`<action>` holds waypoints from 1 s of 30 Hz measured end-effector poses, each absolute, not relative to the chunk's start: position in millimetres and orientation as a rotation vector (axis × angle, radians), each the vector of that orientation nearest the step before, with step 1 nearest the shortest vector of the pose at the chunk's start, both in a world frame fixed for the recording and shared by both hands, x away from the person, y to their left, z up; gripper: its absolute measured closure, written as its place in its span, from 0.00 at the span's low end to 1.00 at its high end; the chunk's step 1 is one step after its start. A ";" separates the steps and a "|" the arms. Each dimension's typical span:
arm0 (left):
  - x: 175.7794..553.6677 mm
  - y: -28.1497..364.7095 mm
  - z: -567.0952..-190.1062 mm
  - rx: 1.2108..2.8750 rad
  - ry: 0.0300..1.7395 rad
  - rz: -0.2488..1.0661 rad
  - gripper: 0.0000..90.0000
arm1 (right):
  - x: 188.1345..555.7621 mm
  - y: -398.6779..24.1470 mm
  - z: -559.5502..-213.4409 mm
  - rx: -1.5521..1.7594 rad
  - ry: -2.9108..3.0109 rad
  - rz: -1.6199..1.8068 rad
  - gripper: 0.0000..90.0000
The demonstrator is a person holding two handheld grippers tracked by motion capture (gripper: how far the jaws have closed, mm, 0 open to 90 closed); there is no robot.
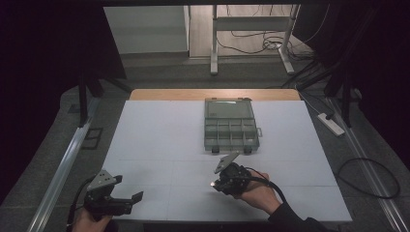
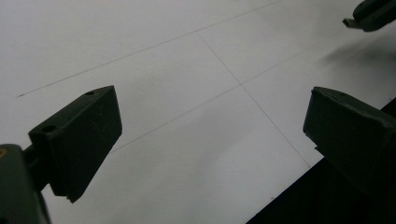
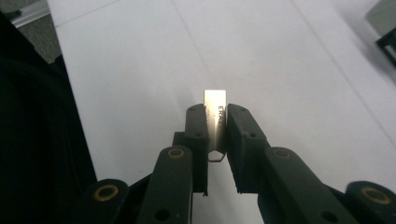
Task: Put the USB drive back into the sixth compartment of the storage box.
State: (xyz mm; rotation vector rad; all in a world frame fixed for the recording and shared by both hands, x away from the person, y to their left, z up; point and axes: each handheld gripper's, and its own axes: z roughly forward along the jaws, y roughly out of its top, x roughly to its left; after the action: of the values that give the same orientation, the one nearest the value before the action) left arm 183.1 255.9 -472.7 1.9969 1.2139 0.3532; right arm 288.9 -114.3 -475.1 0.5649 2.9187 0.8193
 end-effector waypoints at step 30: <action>187.2 254.2 -473.8 2.035 1.179 0.293 0.07 | 336.5 -135.5 -453.7 0.787 2.767 0.947 0.87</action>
State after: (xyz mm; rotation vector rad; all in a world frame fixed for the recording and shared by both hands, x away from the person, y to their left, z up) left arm 187.2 254.2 -473.8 2.0352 1.1791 0.2930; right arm 336.5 -135.5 -453.7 0.7872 2.7674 0.9473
